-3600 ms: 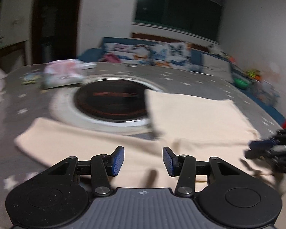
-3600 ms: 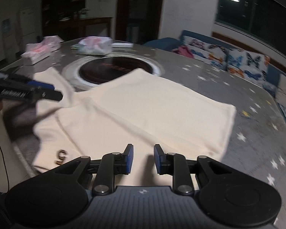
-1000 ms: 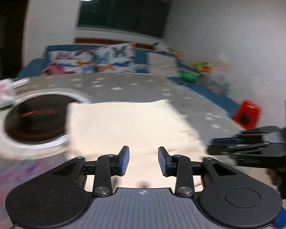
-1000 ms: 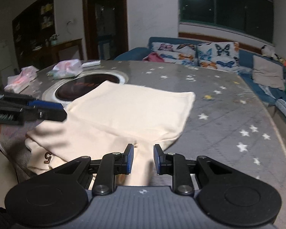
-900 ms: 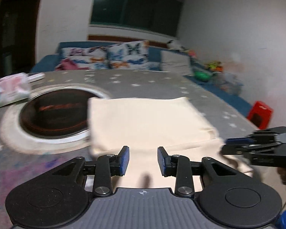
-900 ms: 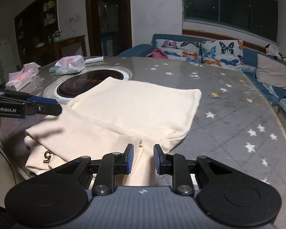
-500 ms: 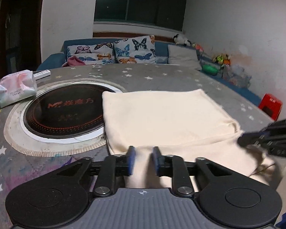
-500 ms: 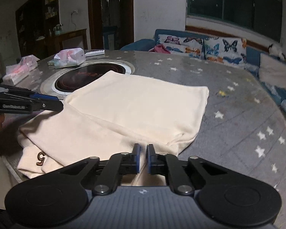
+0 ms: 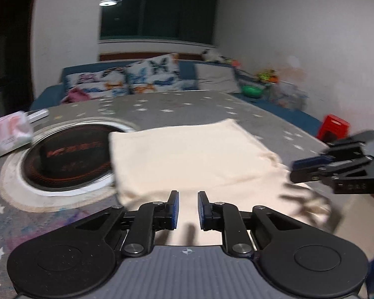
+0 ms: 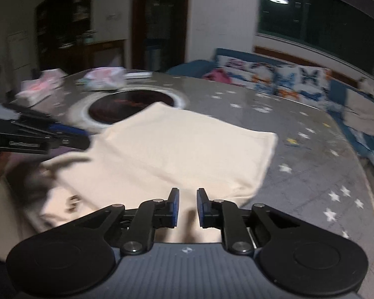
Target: Fold clothes
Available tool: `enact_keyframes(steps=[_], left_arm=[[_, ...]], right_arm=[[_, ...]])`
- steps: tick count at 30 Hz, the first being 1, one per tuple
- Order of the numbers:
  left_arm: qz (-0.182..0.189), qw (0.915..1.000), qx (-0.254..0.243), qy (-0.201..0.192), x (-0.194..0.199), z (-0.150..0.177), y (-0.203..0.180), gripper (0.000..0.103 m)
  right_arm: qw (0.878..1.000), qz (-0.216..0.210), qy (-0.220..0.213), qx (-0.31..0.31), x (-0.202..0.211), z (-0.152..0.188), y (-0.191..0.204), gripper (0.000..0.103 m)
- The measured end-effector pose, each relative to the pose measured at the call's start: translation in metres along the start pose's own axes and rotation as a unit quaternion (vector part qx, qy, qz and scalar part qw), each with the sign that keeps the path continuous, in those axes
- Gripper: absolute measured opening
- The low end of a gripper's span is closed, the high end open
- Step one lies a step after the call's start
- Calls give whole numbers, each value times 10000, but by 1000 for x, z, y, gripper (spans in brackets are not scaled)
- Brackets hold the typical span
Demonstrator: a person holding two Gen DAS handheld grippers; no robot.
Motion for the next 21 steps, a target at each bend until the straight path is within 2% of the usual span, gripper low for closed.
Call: enact_keyframes(steps=[4,8,12,21], left_arm=[[161,9996,-180,115,1,13,-13,18],[173,9988,-380,260,-1,28,-21,18],[212,9988,-383,209,3,27,-24,18],[348,9969,-676,198,2,34,-39,19]], right_arm=[[9993,-202,223,217,-2,9,16,16],[9977,-196,507,409,-10,23,23,16],[9973,-172,416,571,-5,22,32,16],[9954,-198,589,730,-9,29,36,17]])
Point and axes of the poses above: each gripper's, at about its wrist camera, not at the fingertips, and x roughly against the way its jaws point, y to its left, z to its underside, the point moved 10 cm from there along -x, roughly the way its jaws point, and after that the axes turned 14 degrees about -z, right-handed, at the moved point
